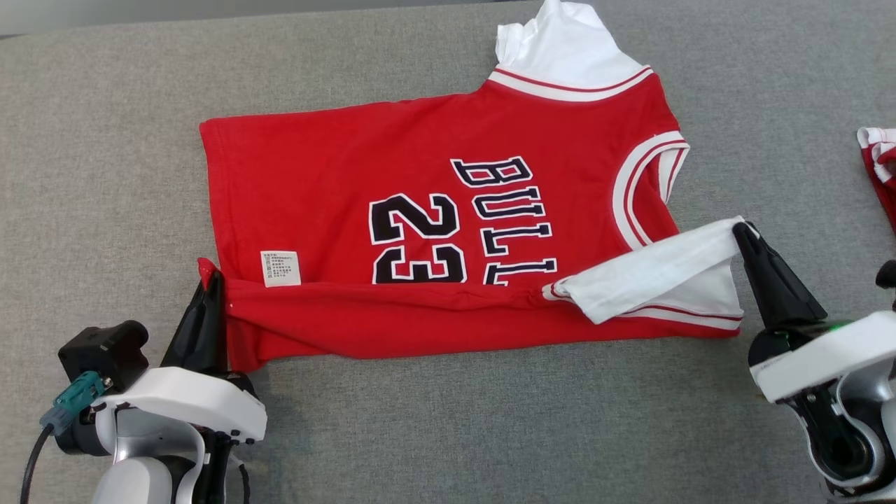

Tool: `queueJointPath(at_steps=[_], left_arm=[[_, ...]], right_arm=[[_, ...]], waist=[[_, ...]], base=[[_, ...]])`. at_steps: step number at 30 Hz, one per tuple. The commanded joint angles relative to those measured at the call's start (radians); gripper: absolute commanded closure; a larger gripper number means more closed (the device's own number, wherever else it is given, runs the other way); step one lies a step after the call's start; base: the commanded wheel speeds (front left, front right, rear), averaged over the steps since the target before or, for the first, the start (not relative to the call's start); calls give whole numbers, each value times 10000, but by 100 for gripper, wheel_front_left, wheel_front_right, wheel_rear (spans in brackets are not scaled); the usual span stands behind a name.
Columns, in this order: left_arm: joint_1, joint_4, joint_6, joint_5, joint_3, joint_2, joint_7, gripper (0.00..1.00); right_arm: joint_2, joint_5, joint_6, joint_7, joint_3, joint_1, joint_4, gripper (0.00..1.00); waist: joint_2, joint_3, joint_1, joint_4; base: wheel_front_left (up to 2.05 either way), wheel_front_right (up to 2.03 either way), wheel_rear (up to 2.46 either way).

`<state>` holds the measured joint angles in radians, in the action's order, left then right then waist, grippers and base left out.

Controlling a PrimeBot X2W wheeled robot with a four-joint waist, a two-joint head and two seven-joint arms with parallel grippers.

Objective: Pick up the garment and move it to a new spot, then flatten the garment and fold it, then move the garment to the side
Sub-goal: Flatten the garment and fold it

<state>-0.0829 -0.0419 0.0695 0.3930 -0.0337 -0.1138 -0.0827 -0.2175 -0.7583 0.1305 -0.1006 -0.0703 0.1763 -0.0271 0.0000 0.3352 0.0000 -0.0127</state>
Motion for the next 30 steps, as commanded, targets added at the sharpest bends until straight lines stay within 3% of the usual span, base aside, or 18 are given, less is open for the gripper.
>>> queueJointPath(at_steps=[1, 10, 11, 12, 14, 15, 16, 23, 30], left_arm=[[-264, 308, -31, 78, 20, -17, 67, 100], [-831, 1629, -198, 288, -132, 120, 399, 100], [-903, 1775, -257, 299, -174, 132, 446, 33], [-958, 1938, -293, 366, -216, 157, 496, 0], [-1097, 2150, -393, 428, -260, 193, 690, 0], [-1097, 2150, -393, 428, -260, 193, 690, 0], [-1151, 2222, -428, 486, -253, 220, 835, 0], [-1093, 2218, -351, 496, -181, 448, 2841, 0], [-977, 1591, -73, -257, -99, 539, 3474, 0]], right_arm=[[-178, -130, 7, 18, -183, 513, 405, 100], [-612, -519, 7, 366, -1049, 2225, 2342, 100], [-644, -582, 7, 436, -1114, 2354, 2510, 100], [-649, -687, 7, 568, -1175, 2458, 2625, 100], [-671, -855, 7, 873, -1321, 2583, 2762, 33], [-671, -855, 7, 873, -1321, 2583, 2762, 33], [-711, -896, 7, 1078, -1397, 2614, 2778, 0], [-1051, 470, 7, 3143, -1824, 2295, 2667, 0], [-690, 3264, 7, 3673, -759, 1478, 1970, 0]], waist=[[0, 167, 0, 55], [0, 538, 0, 153], [0, 557, 0, 167], [0, 566, 0, 184], [0, 553, 0, 207], [0, 553, 0, 207], [0, 534, 0, 212], [0, 195, 0, 153], [0, -206, 0, 101]], base=[[0, 0, 0], [0, 0, 0], [0, 0, 0], [0, 0, 0], [0, 0, 0], [0, 0, 0], [0, 0, 0], [0, 0, 0], [0, 0, 0]])
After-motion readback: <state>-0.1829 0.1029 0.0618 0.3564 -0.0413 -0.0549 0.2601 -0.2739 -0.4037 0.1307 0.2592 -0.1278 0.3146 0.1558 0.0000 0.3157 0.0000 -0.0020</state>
